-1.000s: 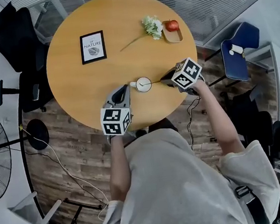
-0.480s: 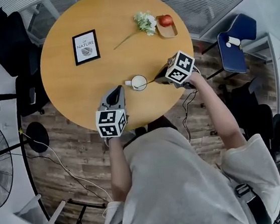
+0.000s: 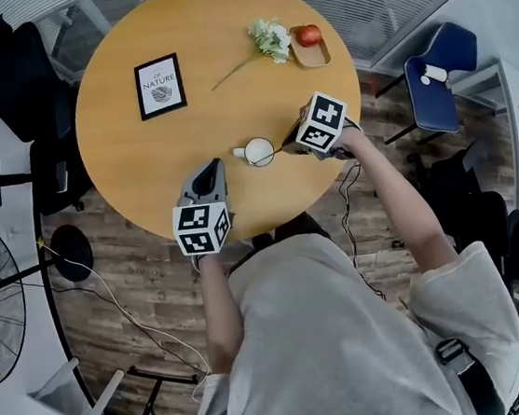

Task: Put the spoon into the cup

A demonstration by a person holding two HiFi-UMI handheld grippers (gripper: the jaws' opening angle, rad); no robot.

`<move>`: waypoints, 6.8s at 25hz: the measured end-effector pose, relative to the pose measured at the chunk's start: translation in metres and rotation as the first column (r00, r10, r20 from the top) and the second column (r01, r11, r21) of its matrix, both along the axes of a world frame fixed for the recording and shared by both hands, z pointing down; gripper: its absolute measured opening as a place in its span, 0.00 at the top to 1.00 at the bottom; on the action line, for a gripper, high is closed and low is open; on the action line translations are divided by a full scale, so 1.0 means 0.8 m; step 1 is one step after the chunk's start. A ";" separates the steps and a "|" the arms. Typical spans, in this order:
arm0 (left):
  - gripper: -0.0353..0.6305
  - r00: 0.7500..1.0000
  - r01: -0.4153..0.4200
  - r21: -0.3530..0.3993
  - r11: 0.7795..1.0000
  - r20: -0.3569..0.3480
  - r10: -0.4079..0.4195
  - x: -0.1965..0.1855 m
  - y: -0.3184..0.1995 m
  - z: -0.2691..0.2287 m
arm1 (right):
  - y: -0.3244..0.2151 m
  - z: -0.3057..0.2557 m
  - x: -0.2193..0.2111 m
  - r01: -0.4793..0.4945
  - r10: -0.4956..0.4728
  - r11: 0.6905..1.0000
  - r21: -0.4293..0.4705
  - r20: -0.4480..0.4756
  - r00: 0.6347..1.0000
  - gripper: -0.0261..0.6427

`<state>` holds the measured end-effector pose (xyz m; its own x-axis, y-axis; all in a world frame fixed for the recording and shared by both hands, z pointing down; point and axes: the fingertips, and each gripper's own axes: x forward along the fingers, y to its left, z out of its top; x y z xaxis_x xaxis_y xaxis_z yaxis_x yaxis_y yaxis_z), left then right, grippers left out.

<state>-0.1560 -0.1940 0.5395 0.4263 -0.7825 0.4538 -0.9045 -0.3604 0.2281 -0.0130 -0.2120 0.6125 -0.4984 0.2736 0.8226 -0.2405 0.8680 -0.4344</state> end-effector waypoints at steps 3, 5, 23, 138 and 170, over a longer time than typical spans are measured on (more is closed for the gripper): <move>0.93 1.000 0.007 0.002 1.000 0.003 -0.007 -0.006 -0.001 -0.001 | -0.002 0.004 -0.006 0.017 -0.017 1.000 0.003 -0.017 1.000 0.96; 0.93 1.000 0.010 0.001 1.000 0.003 -0.010 -0.008 -0.001 -0.001 | -0.005 0.007 -0.009 0.026 -0.026 1.000 0.004 -0.027 0.999 0.96; 0.93 1.000 0.005 -0.019 1.000 0.006 -0.005 -0.011 -0.003 0.007 | -0.029 0.005 -0.034 -0.033 0.033 0.999 0.022 0.006 0.999 0.96; 0.93 0.997 -0.074 -0.006 0.997 0.019 0.074 0.019 0.030 0.006 | 0.026 -0.054 -0.026 -0.788 0.587 0.557 0.263 0.546 0.598 0.86; 0.93 0.994 -0.110 -0.022 0.994 0.022 0.111 0.028 0.046 0.016 | 0.053 -0.049 -0.022 -0.833 0.625 0.501 0.232 0.569 0.535 0.96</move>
